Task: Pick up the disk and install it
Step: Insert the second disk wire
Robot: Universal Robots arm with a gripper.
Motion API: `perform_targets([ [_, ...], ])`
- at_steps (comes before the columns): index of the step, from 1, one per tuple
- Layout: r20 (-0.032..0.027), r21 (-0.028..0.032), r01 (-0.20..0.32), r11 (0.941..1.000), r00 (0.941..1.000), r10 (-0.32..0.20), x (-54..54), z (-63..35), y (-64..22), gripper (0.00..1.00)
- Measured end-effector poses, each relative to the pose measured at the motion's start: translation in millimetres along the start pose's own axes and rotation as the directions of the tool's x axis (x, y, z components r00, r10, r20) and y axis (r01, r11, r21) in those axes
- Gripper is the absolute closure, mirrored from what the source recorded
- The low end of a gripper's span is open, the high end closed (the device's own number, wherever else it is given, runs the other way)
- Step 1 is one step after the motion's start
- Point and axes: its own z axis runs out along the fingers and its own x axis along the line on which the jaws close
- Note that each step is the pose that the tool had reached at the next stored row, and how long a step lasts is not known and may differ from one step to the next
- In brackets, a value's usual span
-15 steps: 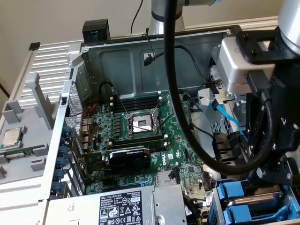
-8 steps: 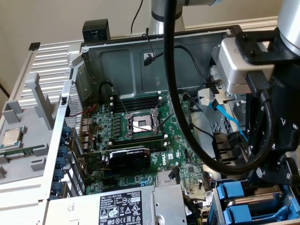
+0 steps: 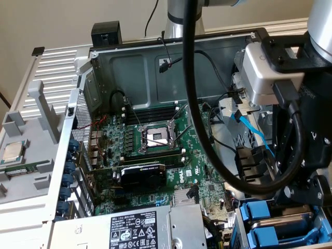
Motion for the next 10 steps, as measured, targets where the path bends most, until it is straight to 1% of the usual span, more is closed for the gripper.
perform_targets([
  [6, 0.0000, 0.0032, 0.000, 1.0000, 1.0000, 0.000, 0.0, 0.7, -0.1, 0.84],
  [10, 0.0001, 0.0039, 0.000, 1.0000, 1.0000, 0.000, 0.0, 1.1, -0.1, 0.84],
])
